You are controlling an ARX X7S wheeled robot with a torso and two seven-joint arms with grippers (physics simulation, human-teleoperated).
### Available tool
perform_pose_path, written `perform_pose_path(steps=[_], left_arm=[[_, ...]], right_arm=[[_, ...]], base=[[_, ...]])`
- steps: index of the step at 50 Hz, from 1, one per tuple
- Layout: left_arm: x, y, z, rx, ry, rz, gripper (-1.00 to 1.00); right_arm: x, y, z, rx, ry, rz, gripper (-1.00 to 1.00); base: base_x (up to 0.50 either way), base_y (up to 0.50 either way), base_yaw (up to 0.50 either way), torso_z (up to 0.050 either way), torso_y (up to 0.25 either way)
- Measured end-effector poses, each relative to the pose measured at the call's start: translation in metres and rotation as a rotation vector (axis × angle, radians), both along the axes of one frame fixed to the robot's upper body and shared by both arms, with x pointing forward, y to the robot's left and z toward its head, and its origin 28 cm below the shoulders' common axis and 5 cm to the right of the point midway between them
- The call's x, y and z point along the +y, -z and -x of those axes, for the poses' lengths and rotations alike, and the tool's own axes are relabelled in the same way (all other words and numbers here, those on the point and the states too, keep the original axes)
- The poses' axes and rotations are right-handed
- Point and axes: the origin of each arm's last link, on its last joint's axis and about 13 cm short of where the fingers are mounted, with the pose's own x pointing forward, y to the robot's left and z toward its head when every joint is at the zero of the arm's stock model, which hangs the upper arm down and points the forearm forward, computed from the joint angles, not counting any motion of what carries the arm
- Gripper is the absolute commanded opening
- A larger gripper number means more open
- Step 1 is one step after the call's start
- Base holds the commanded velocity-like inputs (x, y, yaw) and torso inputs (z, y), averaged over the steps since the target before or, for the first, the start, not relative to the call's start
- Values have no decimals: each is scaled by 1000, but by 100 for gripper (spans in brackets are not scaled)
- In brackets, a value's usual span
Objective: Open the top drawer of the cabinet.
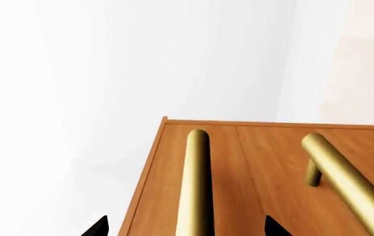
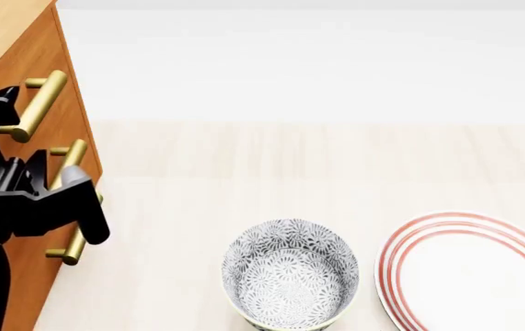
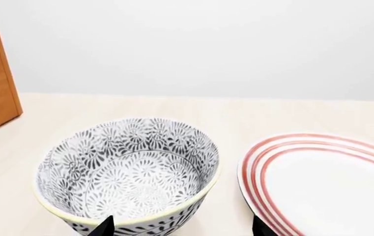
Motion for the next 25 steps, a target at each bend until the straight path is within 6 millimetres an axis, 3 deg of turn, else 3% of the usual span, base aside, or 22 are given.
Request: perform_pose_path(steps=[13,14,25], left_arm=[[1,5,-6,4,-2,4,100],[1,5,-6,4,-3,4,-100],[2,7,-8,-11,-6,-8,-100]], right_arm=[[0,0,0,4,-3,0,100],[0,0,0,5,-3,1,100],[0,1,0,9,-4,1,100]], base=[[0,0,0,0,0],[0,0,0,0,0],[0,0,0,0,0]])
